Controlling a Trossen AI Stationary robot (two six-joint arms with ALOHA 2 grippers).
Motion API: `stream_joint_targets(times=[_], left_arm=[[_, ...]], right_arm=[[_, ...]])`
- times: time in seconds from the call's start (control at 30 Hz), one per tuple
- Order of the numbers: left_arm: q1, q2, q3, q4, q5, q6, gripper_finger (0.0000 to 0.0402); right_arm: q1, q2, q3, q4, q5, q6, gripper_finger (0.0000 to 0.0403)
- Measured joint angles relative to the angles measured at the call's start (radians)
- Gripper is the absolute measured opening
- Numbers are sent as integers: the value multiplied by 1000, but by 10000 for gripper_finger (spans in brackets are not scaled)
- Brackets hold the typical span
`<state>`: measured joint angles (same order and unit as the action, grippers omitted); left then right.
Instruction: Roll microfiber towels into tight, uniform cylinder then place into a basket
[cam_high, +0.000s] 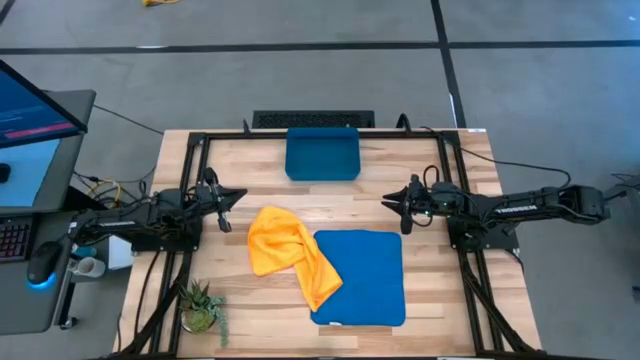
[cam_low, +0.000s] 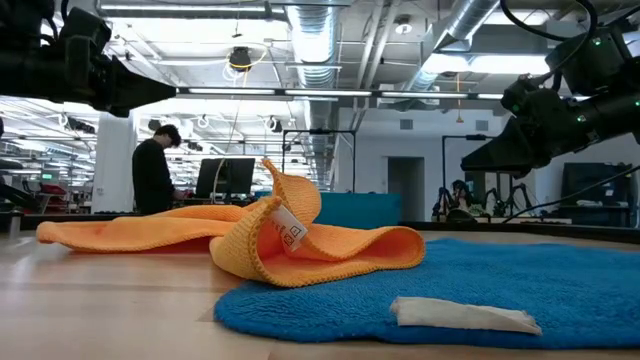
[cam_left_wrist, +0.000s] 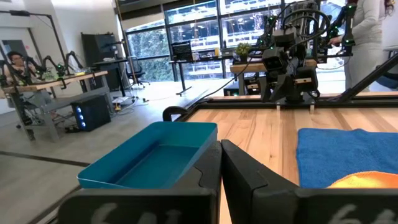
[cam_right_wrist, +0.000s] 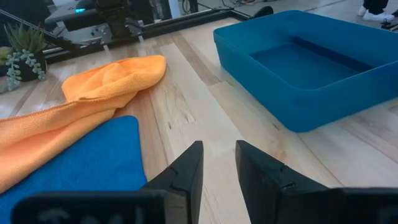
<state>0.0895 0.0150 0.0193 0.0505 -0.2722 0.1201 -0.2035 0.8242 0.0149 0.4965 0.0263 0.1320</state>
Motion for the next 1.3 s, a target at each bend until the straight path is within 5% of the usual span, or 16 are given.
stream_joint_targets(times=[1.3], left_arm=[[0, 0, 0, 0, 0, 0, 0]], right_arm=[[8, 0, 0, 30, 0, 81, 116]])
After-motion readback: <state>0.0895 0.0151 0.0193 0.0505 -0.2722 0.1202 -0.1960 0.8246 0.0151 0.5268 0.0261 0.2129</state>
